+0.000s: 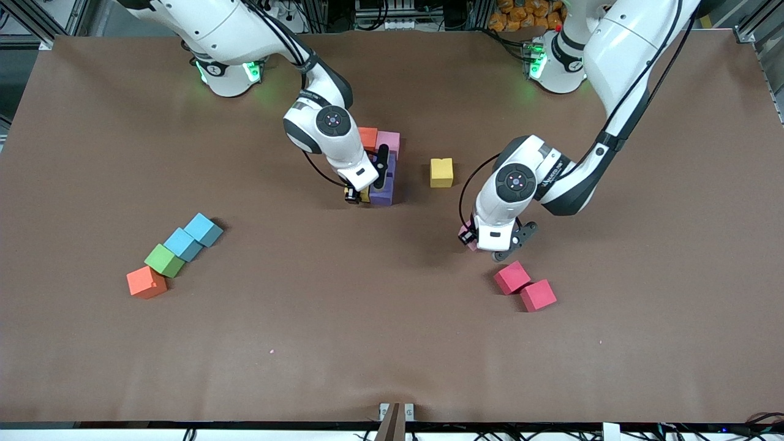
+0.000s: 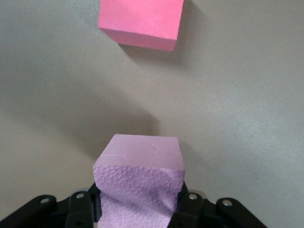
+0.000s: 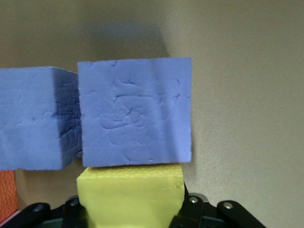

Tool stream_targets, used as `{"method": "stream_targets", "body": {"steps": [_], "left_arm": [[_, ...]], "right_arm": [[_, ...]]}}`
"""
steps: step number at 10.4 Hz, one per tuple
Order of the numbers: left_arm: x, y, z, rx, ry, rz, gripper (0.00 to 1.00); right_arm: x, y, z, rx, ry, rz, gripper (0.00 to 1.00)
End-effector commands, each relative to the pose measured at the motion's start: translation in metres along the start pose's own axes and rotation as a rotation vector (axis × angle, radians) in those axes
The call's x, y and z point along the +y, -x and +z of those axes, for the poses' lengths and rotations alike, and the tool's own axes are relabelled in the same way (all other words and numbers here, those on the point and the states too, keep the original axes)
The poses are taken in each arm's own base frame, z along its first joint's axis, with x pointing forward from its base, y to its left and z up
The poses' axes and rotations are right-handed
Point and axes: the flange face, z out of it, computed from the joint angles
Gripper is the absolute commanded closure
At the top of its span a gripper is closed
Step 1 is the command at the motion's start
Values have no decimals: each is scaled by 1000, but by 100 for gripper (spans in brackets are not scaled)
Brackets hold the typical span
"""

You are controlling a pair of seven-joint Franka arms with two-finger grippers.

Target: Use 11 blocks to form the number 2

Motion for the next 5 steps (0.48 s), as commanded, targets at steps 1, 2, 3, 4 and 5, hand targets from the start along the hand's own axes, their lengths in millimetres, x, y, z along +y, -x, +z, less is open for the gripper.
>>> {"method": "stream_targets", "body": {"steps": [1, 2, 3, 4, 5], "left_arm": [[-1, 0, -7, -7, 3, -21, 59], [-1, 0, -7, -7, 3, -21, 59], [-1, 0, -7, -7, 3, -21, 59], [-1, 0, -7, -7, 3, -21, 59], [-1, 0, -7, -7, 3, -20, 59]], "right_arm": [[4, -9, 3, 11, 2, 15, 96], [4, -9, 3, 12, 3, 15, 96], [4, -10, 2, 14, 5, 14, 96], [3, -11, 1, 14, 7, 12, 95], [4, -10, 0, 15, 8, 16, 63]]}}
